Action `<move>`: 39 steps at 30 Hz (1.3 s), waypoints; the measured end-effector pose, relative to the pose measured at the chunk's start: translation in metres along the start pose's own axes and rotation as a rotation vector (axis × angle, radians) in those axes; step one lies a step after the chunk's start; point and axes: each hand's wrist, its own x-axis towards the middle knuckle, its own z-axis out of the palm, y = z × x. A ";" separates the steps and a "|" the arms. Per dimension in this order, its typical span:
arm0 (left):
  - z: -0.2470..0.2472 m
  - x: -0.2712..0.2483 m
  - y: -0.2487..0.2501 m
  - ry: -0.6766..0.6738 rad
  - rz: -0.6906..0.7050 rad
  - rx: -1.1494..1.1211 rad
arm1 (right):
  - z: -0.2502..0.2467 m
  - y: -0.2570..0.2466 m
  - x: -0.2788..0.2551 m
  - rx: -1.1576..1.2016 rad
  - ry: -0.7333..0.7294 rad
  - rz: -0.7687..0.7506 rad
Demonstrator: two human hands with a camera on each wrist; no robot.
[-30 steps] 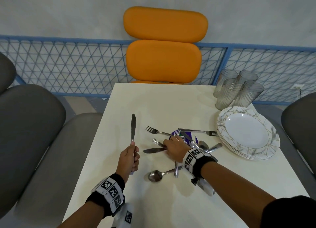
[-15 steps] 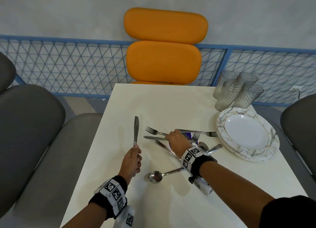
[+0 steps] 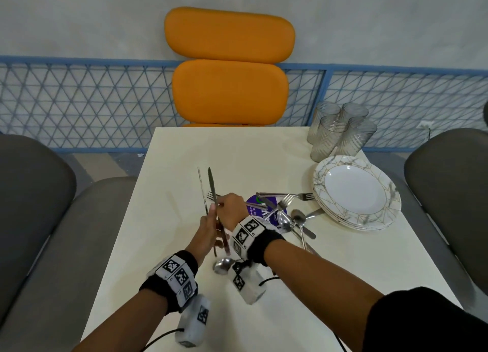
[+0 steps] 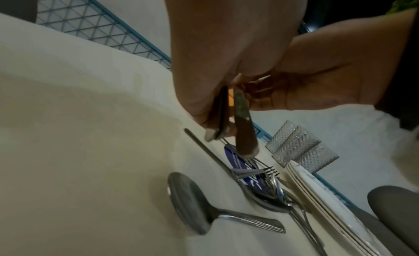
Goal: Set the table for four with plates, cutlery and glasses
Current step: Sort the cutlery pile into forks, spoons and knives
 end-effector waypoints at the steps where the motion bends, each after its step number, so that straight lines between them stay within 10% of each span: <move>1: 0.001 -0.001 -0.001 -0.013 0.003 0.000 | 0.001 0.002 -0.001 0.034 -0.004 0.022; 15: 0.015 -0.009 0.001 -0.009 -0.105 -0.046 | -0.009 0.047 -0.016 0.331 -0.047 0.041; 20: 0.009 -0.007 0.001 0.050 -0.124 -0.106 | -0.065 0.131 -0.023 -0.047 0.408 0.298; 25: 0.006 -0.002 -0.001 0.132 -0.145 -0.211 | -0.082 0.196 -0.043 -0.340 0.146 0.470; 39: 0.008 -0.008 -0.001 0.093 -0.176 -0.194 | -0.077 0.166 -0.043 -0.195 0.182 0.365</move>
